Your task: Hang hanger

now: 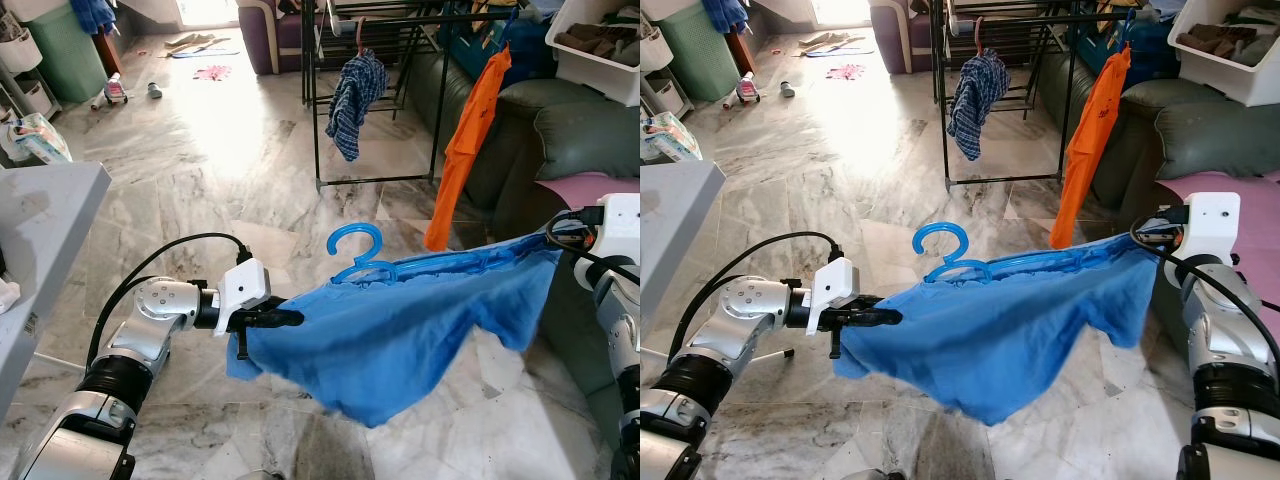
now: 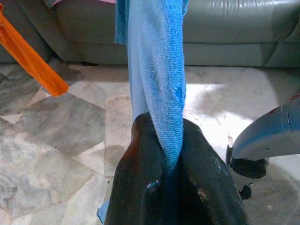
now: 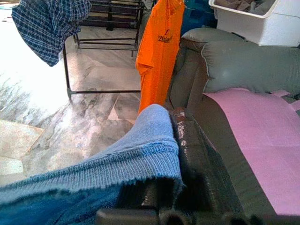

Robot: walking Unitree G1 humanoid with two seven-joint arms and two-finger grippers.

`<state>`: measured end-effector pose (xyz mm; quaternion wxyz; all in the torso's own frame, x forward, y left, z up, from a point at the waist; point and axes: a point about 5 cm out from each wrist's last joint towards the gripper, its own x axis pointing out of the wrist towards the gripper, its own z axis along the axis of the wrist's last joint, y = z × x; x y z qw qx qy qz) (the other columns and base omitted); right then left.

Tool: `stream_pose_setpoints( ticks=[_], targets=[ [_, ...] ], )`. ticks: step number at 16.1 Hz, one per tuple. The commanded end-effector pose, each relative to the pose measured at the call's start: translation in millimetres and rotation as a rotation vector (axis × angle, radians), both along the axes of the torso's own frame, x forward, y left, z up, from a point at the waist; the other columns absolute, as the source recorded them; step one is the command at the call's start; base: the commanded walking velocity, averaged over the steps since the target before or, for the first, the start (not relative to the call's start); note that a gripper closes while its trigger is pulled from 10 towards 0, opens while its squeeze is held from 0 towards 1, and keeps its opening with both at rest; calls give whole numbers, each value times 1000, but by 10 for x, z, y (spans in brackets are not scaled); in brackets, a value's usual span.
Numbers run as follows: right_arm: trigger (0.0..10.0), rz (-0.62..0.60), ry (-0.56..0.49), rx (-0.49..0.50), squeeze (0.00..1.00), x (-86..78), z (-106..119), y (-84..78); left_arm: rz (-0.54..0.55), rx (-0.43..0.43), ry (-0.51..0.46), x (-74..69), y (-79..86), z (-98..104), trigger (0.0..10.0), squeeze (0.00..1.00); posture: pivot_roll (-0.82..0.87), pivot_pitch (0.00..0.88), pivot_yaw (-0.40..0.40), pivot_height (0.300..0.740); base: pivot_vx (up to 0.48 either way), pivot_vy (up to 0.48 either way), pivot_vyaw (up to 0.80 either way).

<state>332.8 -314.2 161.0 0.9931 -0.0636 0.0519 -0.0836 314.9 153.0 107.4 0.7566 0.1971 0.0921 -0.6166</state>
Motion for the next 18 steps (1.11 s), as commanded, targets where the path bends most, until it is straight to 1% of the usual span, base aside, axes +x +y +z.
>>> stream_pose_setpoints(
  ticks=[1, 2, 3, 4, 6, 7, 8, 9, 10, 11, 12, 13, 14, 16, 17, 18],
  targets=[
    [0, -10, -34, -6, 0, 10, 112, -28, -5, 24, -7, 3, 36, 6, 0, 0, -75, 53, 4, 740, 0, 0, 0],
    [0, -5, -35, -5, 0, 10, 112, -17, 4, 36, -16, 20, 37, -10, 0, 0, -75, 53, 5, 740, 0, 0, 0],
    [0, 185, -32, -73, 0, 166, 35, 522, 380, 61, -91, 208, -181, -214, 39, 0, -75, 46, 3, 740, 0, 0, 0],
    [0, 208, -32, -87, 0, 190, 27, 600, 437, 59, -96, 230, -203, -234, 0, 0, -75, 45, 1, 740, 0, 0, 0],
    [0, 210, -33, -84, 0, 207, 32, 620, 442, 55, -99, 233, -209, -230, 0, 0, -74, 45, -3, 740, 0, 0, 0],
    [0, 216, -33, -84, 0, 214, 31, 643, 470, 66, -94, 246, -187, -245, 0, 0, -74, 44, -4, 740, 0, 0, 0],
    [0, 226, -34, -77, 0, 228, 30, 694, 517, 102, -97, 269, -154, -278, 0, 0, -74, 46, -4, 740, 0, 0, 0],
    [0, 241, -37, -70, 0, 244, 19, 781, 554, 102, -110, 288, -175, -292, 0, 0, -78, 46, -3, 740, 0, 0, 0],
    [0, 252, -37, -64, 0, 251, 10, 828, 567, 96, -111, 292, -188, -293, 0, 0, -77, 45, -3, 740, 0, 0, 0],
    [0, 266, -42, -65, 0, 262, 0, 901, 552, 62, -110, 287, -253, -275, 0, 0, -75, 44, -3, 740, 0, 0, 0],
    [0, 281, -45, -85, 0, 277, -14, 970, 506, 14, -109, 261, -360, -250, 0, 0, -75, 44, -3, 740, 0, 0, 0],
    [0, 277, -44, -100, 0, 282, -22, 972, 470, -11, -108, 238, -415, -241, 0, 0, -73, 43, -4, 740, 0, 0, 0],
    [0, 222, -63, -81, 0, 303, 8, 911, 407, -18, -84, 171, -482, -285, 0, 0, -71, 45, -6, 740, 0, 0, 0],
    [0, 204, -90, -70, 0, 314, 51, 911, 388, -5, -65, 134, -492, -337, 0, 0, -73, 46, -5, 740, 0, 0, 0],
    [0, 212, -107, -66, 0, 324, 77, 961, 374, 13, -50, 97, -512, -386, 0, 0, -75, 46, -5, 740, 0, 0, 0],
    [0, 271, -98, -30, 0, 320, 49, 1093, 407, 39, -39, 104, -519, -423, 0, 0, -75, 47, -5, 740, 0, 0, 0]
  ],
)
